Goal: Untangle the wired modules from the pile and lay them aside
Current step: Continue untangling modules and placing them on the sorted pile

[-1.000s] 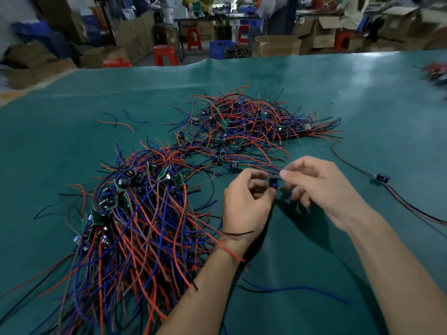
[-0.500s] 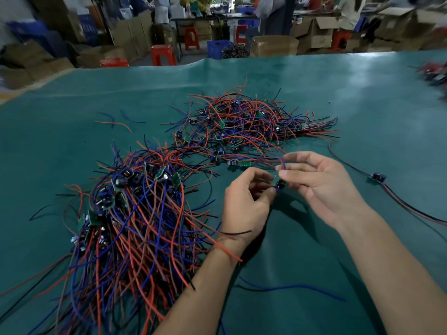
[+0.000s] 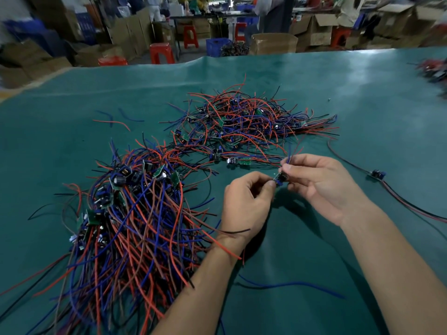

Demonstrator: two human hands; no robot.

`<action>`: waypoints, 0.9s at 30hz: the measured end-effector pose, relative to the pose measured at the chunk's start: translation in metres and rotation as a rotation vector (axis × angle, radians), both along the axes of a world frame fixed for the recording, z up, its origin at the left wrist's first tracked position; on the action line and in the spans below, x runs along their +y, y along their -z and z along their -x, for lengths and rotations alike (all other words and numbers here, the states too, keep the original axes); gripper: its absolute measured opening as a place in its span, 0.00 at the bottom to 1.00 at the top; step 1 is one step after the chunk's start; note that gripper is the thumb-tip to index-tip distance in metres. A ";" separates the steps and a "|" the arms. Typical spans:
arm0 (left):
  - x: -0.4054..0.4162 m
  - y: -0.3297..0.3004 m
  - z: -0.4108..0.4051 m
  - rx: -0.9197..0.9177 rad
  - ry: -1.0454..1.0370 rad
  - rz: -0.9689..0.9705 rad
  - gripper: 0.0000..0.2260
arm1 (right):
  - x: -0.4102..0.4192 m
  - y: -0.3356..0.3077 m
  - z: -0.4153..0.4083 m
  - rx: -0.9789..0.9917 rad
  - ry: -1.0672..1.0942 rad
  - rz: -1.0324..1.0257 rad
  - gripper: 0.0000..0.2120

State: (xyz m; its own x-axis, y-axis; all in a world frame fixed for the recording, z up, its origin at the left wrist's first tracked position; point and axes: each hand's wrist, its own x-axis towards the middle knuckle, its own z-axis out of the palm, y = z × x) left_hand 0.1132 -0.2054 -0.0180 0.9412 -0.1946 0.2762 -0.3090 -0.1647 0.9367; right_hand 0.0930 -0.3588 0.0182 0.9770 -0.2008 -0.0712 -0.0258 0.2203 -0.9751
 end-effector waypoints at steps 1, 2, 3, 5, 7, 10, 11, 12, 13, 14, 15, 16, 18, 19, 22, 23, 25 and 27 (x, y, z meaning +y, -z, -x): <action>0.000 0.000 0.000 0.000 -0.002 -0.016 0.06 | 0.001 0.002 -0.001 -0.035 0.059 0.105 0.04; -0.001 0.001 -0.001 0.002 -0.002 -0.029 0.06 | 0.003 0.005 -0.002 -0.073 0.134 0.242 0.05; 0.000 0.001 -0.001 0.009 -0.001 -0.037 0.07 | 0.005 0.007 -0.004 -0.109 0.203 0.361 0.06; 0.000 0.001 -0.002 0.022 0.009 -0.043 0.07 | 0.007 0.010 -0.007 -0.165 0.303 0.457 0.07; 0.000 0.001 -0.003 0.026 0.025 -0.047 0.06 | 0.003 0.010 -0.008 -0.204 0.391 0.475 0.08; 0.001 0.001 -0.002 0.024 0.053 -0.057 0.07 | -0.010 0.005 -0.007 -0.255 0.519 0.437 0.11; 0.001 0.001 -0.002 0.019 0.061 -0.061 0.06 | -0.014 0.002 -0.005 -0.271 0.560 0.408 0.11; 0.001 0.002 -0.002 0.010 0.068 -0.069 0.06 | -0.019 -0.001 -0.003 -0.285 0.599 0.368 0.11; 0.001 0.002 -0.001 0.002 0.076 -0.078 0.06 | -0.024 -0.003 -0.001 -0.296 0.636 0.327 0.10; 0.001 0.002 -0.001 -0.003 0.081 -0.082 0.06 | -0.028 -0.006 0.001 -0.304 0.673 0.293 0.09; 0.001 0.002 0.000 -0.006 0.084 -0.080 0.06 | -0.032 -0.008 0.002 -0.308 0.712 0.261 0.09; 0.000 0.003 0.000 -0.009 0.083 -0.080 0.06 | -0.036 -0.009 0.004 -0.309 0.754 0.222 0.09; 0.000 0.004 0.000 -0.025 0.056 -0.097 0.06 | -0.043 -0.009 0.006 -0.294 0.851 0.116 0.09; 0.000 0.004 -0.001 -0.027 0.031 -0.094 0.06 | -0.046 -0.009 0.007 -0.284 0.904 0.052 0.09; -0.001 0.006 -0.006 0.000 -0.035 0.014 0.07 | -0.052 -0.008 0.006 -0.182 0.985 -0.002 0.10; -0.002 0.005 -0.006 -0.001 -0.055 0.033 0.07 | -0.051 -0.008 0.004 -0.120 0.931 0.049 0.10; -0.002 0.005 -0.006 -0.016 -0.081 0.034 0.07 | -0.035 -0.005 0.001 -0.015 0.644 0.187 0.07; -0.002 0.006 -0.006 -0.026 -0.074 0.056 0.06 | -0.010 -0.001 -0.001 0.040 0.260 0.250 0.07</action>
State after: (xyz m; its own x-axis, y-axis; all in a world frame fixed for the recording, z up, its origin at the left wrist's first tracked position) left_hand 0.1188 -0.2078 -0.0240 0.9449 -0.1083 0.3090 -0.3220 -0.1360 0.9369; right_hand 0.0937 -0.3687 0.0194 0.8887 -0.4578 -0.0258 -0.0395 -0.0203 -0.9990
